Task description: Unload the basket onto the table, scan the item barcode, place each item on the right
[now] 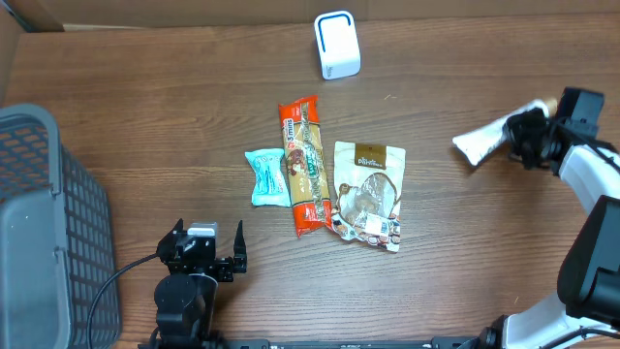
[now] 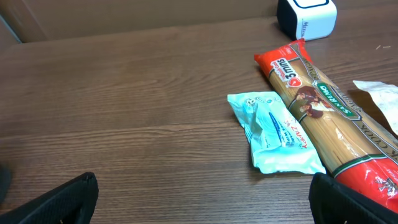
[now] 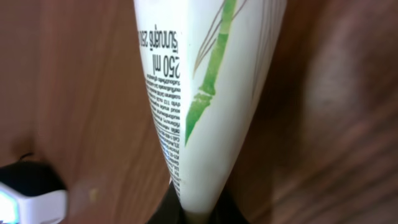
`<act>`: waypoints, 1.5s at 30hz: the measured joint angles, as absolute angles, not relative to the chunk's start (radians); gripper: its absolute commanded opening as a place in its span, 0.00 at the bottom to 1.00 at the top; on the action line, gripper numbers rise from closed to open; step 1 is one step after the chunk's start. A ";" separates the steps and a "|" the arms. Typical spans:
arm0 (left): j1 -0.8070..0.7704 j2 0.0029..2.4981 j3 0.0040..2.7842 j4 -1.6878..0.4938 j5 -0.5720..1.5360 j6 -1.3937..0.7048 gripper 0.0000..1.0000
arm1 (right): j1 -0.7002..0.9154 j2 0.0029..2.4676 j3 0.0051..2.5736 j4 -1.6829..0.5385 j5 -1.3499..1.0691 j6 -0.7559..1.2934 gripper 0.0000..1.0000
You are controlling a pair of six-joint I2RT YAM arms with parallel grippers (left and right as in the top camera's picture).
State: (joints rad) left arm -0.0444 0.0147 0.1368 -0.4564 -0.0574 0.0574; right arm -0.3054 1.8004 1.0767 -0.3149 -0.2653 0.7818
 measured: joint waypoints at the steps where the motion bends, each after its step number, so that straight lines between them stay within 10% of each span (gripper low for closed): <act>1: -0.044 0.015 0.137 -0.456 -0.057 0.057 1.00 | -0.305 1.800 1.067 -0.317 -0.246 0.779 0.15; 7: -0.044 0.015 0.137 -0.456 -0.057 0.057 1.00 | -0.306 1.800 1.062 -0.379 -0.202 0.699 0.48; 21: -0.044 0.015 0.137 -0.456 -0.057 0.057 1.00 | -0.254 1.752 1.297 -0.901 -0.329 0.324 0.64; 45: -0.044 0.015 0.137 -0.456 -0.057 0.057 1.00 | 0.102 1.837 1.149 -0.956 -0.624 -0.093 0.61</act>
